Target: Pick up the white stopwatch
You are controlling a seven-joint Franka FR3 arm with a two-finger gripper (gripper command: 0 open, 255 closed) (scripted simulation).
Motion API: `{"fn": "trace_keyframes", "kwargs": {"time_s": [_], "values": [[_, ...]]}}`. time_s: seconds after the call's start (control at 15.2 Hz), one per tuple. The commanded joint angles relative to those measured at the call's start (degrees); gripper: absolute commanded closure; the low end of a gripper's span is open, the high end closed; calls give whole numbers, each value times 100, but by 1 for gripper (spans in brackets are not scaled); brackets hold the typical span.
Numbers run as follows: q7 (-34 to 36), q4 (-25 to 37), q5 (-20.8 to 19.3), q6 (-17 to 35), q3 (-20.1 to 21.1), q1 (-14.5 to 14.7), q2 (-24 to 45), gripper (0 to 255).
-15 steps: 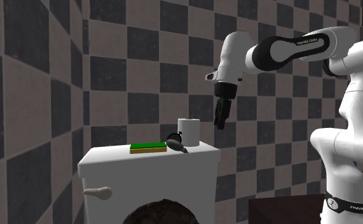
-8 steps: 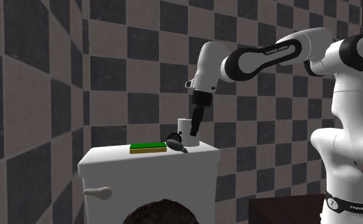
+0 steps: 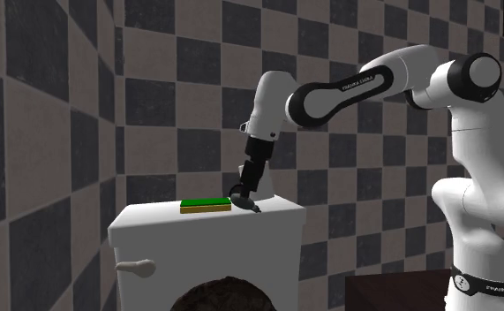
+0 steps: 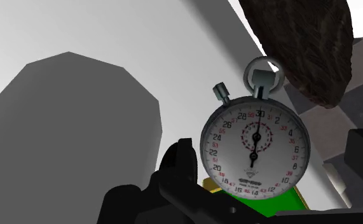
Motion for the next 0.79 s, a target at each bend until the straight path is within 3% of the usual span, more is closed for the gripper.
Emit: {"fn": "trace_keyframes", "kwargs": {"time_s": [0.0, 0.26, 0.33, 0.73], "values": [[23, -135, -8, 148, -23, -23, 86, 0], [44, -273, -19, 335, -14, -36, 135, 0], [90, -205, -26, 282, 7, -11, 158, 255], [94, -207, -26, 298, 8, -10, 173, 255]]}}
